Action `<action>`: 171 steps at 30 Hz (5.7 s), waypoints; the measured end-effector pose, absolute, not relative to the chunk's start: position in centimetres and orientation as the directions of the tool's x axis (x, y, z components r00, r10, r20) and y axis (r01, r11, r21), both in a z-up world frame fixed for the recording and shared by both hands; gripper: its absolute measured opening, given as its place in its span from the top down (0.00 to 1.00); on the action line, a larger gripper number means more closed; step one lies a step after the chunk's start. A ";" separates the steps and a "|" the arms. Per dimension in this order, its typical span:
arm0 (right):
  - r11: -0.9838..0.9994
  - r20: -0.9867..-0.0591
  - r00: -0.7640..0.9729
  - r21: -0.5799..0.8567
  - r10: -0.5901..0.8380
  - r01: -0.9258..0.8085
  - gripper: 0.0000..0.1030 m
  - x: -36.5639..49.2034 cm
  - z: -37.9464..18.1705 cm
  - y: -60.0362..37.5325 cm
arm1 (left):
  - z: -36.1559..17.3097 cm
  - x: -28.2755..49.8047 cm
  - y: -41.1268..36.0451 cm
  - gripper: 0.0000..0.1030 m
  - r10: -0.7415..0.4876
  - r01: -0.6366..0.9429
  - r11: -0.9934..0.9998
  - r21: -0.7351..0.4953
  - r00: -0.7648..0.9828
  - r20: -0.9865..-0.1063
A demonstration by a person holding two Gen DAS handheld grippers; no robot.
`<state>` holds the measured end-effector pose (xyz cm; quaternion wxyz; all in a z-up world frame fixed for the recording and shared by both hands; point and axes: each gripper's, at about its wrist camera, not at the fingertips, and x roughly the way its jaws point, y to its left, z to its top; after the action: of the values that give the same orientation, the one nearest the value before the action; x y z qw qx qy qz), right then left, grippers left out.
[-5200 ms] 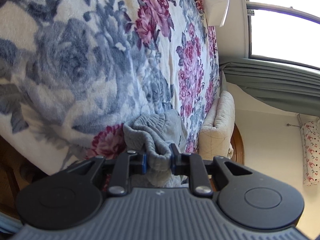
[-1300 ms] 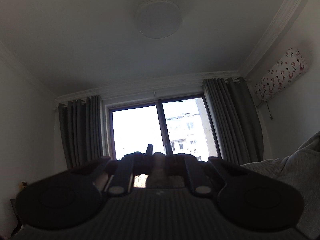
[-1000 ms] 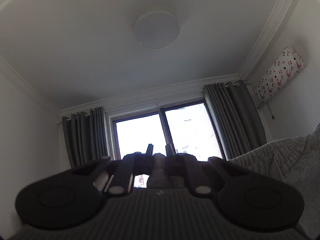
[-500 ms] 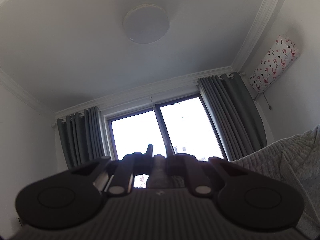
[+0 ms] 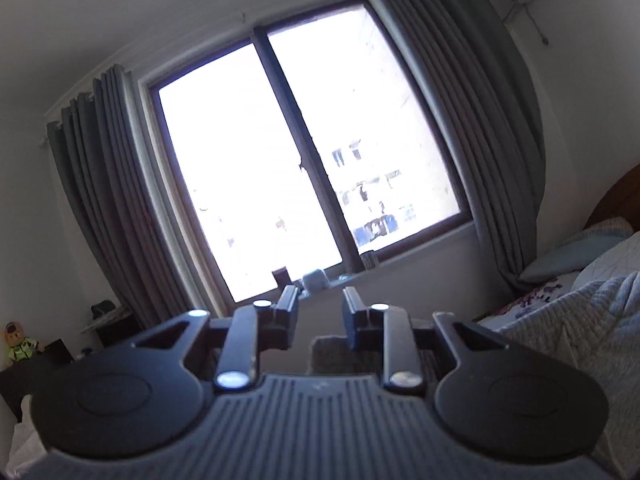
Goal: Fold clothes
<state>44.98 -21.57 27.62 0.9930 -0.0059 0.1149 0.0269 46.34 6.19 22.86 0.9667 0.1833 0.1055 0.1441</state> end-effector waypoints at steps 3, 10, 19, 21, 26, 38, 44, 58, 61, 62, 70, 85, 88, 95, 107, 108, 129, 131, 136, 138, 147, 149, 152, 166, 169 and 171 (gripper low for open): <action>0.999 -0.287 0.958 0.035 0.003 0.007 0.36 50.7 21.3 -22.5 | 15.8 51.3 6.8 0.53 0.349 -0.249 0.909 0.335 0.893 -0.283; 0.990 -0.407 0.903 0.060 0.139 -0.125 0.13 48.2 8.7 -26.4 | 5.2 46.1 10.8 0.50 0.162 -0.162 0.986 0.046 0.832 -0.531; 0.985 -0.633 0.755 0.129 0.170 -0.113 0.13 32.4 -6.5 -31.2 | -1.3 26.5 12.5 0.35 0.010 -0.020 1.000 -0.008 0.768 -0.641; 0.985 -0.651 0.743 0.158 0.155 -0.068 0.13 29.3 -8.4 -32.8 | -2.3 23.2 12.0 0.31 0.001 -0.009 1.000 -0.009 0.756 -0.655; 0.882 -0.699 0.679 0.441 0.223 0.165 0.13 20.2 -15.2 -35.2 | -5.4 18.1 11.1 0.26 -0.050 -0.015 0.996 -0.086 0.715 -0.697; 0.581 -0.671 0.700 0.679 0.243 0.449 0.08 19.0 -25.0 -30.0 | -9.4 15.0 10.8 0.24 -0.141 -0.053 0.971 -0.234 0.666 -0.733; 0.844 -0.697 0.704 0.453 0.134 0.288 0.84 18.7 -22.4 -27.8 | -10.0 14.0 11.2 0.21 -0.167 -0.086 0.953 -0.290 0.651 -0.741; 0.880 -0.492 0.868 -0.441 -0.070 -0.179 0.84 8.7 -14.0 -26.1 | -12.3 15.1 10.7 0.19 -0.233 -0.049 0.943 -0.329 0.608 -0.759; 0.870 -0.660 0.750 -0.339 0.051 -0.358 0.70 9.2 -16.1 -25.8 | -12.9 15.2 11.6 0.19 -0.225 -0.073 0.941 -0.329 0.592 -0.774; 0.867 -0.701 0.708 -0.296 0.089 -0.402 0.64 9.3 -16.7 -25.7 | -13.0 15.2 12.0 0.19 -0.217 -0.080 0.943 -0.324 0.588 -0.779; 0.982 -0.645 0.741 0.140 0.185 -0.124 0.34 11.7 -15.1 -32.2 | -13.7 13.3 15.2 0.18 -0.103 -0.150 0.962 -0.227 0.570 -0.815; 0.954 -0.778 0.628 0.196 0.011 0.226 0.29 13.4 -20.6 -34.4 | -16.8 12.5 18.7 0.18 -0.049 -0.228 0.952 -0.206 0.550 -0.834; 0.949 -0.788 0.616 0.201 0.008 0.244 0.26 13.6 -21.0 -34.8 | -16.9 12.7 18.4 0.20 -0.039 -0.223 0.955 -0.197 0.563 -0.826; 0.947 -0.791 0.612 0.207 0.015 0.245 0.24 13.5 -21.3 -34.6 | -17.9 13.1 18.3 0.20 -0.073 -0.222 0.946 -0.235 0.563 -0.823; 0.984 -0.787 0.616 0.075 -0.042 0.163 0.17 14.5 -21.7 -31.1 | -18.5 12.8 18.2 0.89 -0.208 -0.161 0.913 -0.375 0.606 -0.768; 0.985 -0.784 0.620 0.067 -0.045 0.156 0.17 14.5 -21.6 -30.7 | -18.3 12.8 18.0 0.89 -0.206 -0.154 0.916 -0.371 0.614 -0.762; 1.000 -0.731 0.682 0.018 0.004 0.013 0.15 13.3 -18.8 -25.6 | -12.3 10.9 15.1 0.53 -0.140 -0.081 0.970 -0.229 0.583 -0.800; 0.999 -0.711 0.703 0.006 0.034 -0.041 0.12 12.9 -18.2 -24.3 | -12.0 10.7 15.4 0.46 -0.102 -0.098 0.975 -0.198 0.595 -0.797; 0.997 -0.704 0.709 -0.014 0.048 -0.081 0.12 13.2 -18.3 -22.0 | -11.1 10.3 16.8 0.41 -0.073 -0.138 0.970 -0.199 0.616 -0.785; 0.992 -0.702 0.708 -0.010 0.084 -0.127 0.12 13.0 -18.1 -20.5 | -10.9 10.2 17.5 0.40 -0.071 -0.160 0.964 -0.214 0.619 -0.783; 0.932 -0.691 0.675 -0.004 0.259 -0.362 0.11 12.2 -17.2 -11.0 | -9.9 9.7 20.5 0.36 -0.057 -0.247 0.930 -0.274 0.638 -0.768; 0.898 -0.687 0.652 0.001 0.321 -0.440 0.11 11.5 -16.8 -8.0 | -9.6 9.4 21.2 0.34 -0.050 -0.261 0.923 -0.284 0.648 -0.760; 0.852 -0.689 0.609 0.026 0.394 -0.523 0.11 10.6 -16.9 -4.7 | -9.5 9.1 22.0 0.32 -0.049 -0.275 0.914 -0.300 0.656 -0.753; 0.753 -0.735 0.499 0.024 0.459 -0.657 0.11 9.1 -19.7 4.6 | -10.1 8.2 23.5 0.28 -0.058 -0.314 0.887 -0.339 0.652 -0.756; 0.768 -0.742 0.510 0.008 0.434 -0.641 0.11 9.4 -20.6 4.9 | -10.1 8.1 23.7 0.26 -0.057 -0.316 0.886 -0.339 0.652 -0.756; 0.775 -0.743 0.519 -0.001 0.423 -0.632 0.11 9.8 -20.9 5.0 | -10.1 8.1 23.7 0.25 -0.052 -0.319 0.887 -0.334 0.651 -0.758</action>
<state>9.76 5.04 -20.94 0.8608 -0.1367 0.3827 0.3065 8.14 23.74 -10.07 0.8800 -0.2255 0.4110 0.0759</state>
